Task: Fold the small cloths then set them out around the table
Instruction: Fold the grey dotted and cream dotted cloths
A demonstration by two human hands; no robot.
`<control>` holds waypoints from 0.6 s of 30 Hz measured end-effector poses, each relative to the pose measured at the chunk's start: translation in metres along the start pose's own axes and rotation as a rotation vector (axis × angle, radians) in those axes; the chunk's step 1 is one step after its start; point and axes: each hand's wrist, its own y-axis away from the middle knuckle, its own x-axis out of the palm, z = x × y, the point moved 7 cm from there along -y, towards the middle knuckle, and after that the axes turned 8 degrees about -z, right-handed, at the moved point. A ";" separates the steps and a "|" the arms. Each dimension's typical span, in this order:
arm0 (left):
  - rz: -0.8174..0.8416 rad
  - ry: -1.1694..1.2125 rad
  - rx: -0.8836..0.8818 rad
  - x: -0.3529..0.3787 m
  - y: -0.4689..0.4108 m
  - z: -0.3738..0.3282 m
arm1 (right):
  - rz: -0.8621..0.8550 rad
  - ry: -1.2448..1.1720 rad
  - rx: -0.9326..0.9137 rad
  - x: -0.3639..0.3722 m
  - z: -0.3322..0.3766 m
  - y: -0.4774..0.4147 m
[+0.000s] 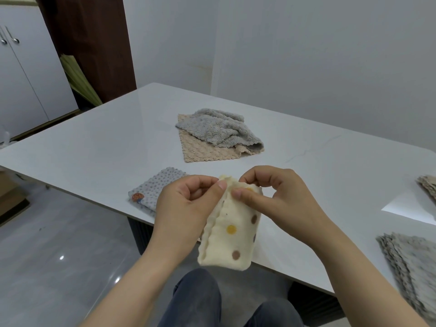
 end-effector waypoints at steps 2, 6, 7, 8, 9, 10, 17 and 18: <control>-0.003 -0.001 -0.007 -0.001 0.000 0.000 | -0.030 -0.003 -0.002 -0.001 -0.001 0.001; -0.011 0.043 -0.082 -0.002 -0.002 0.006 | -0.129 -0.051 -0.006 -0.007 -0.005 0.003; -0.016 0.047 -0.092 -0.002 -0.002 0.007 | -0.144 -0.055 -0.025 -0.007 -0.004 0.004; -0.024 0.043 -0.096 -0.003 -0.003 0.008 | -0.159 -0.059 -0.045 -0.008 -0.004 0.006; -0.037 0.034 -0.093 -0.004 -0.003 0.008 | -0.179 -0.071 -0.063 -0.009 -0.003 0.007; -0.053 0.021 -0.086 -0.005 -0.004 0.009 | -0.205 -0.087 -0.079 -0.011 -0.002 0.008; -0.098 -0.050 -0.001 -0.006 -0.006 0.002 | -0.175 -0.077 -0.210 -0.008 0.018 0.009; -0.083 -0.041 0.001 -0.005 -0.003 0.001 | -0.177 -0.047 -0.198 -0.006 0.016 0.008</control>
